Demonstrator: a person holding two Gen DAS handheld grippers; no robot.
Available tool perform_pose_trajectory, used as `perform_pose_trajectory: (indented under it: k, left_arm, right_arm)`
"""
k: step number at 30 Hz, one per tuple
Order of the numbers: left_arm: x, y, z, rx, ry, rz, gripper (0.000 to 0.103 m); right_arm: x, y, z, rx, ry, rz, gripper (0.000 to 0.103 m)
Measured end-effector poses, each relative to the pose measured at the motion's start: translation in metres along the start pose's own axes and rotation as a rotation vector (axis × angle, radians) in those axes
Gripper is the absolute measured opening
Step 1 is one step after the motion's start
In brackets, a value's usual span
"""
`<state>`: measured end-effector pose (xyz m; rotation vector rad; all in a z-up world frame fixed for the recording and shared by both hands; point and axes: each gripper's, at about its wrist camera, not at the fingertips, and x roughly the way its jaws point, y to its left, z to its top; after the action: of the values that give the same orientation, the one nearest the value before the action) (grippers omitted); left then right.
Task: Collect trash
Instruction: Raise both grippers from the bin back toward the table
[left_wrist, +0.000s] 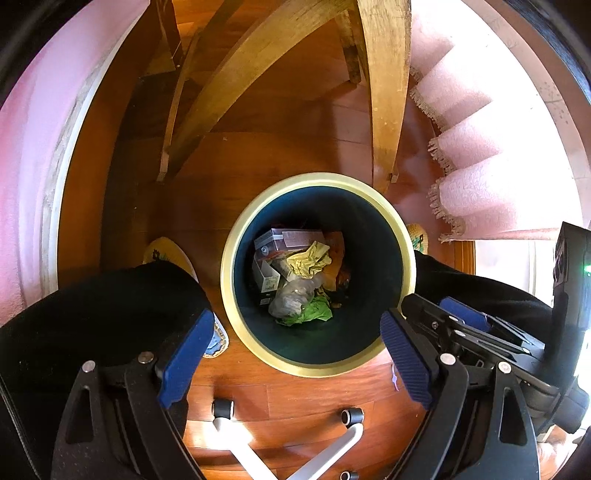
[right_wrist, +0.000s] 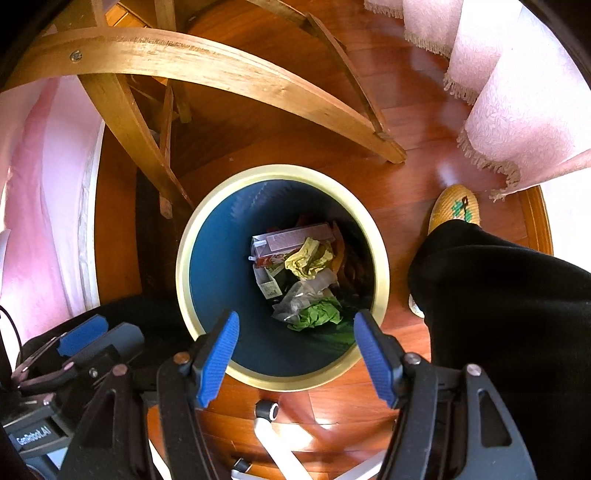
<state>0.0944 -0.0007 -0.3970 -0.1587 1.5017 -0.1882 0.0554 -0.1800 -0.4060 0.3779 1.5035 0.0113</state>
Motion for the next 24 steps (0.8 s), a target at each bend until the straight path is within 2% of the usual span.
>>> perform_pose_trajectory:
  k: [12,19,24]
  left_arm:
    - [-0.011,-0.001,-0.011,0.021,-0.006,-0.009,0.090]
    - [-0.005,0.009,-0.028,-0.037,0.075,-0.044,0.090]
    - [-0.015,0.008,-0.045,-0.043,0.087,-0.048,0.090]
  right_arm:
    - [-0.010,0.002,-0.009,-0.029,-0.018,-0.028,0.065]
    - [-0.022,-0.004,-0.019,-0.025,-0.019,-0.037,0.065]
    - [-0.035,-0.005,-0.033,-0.027,-0.019,-0.034,0.065]
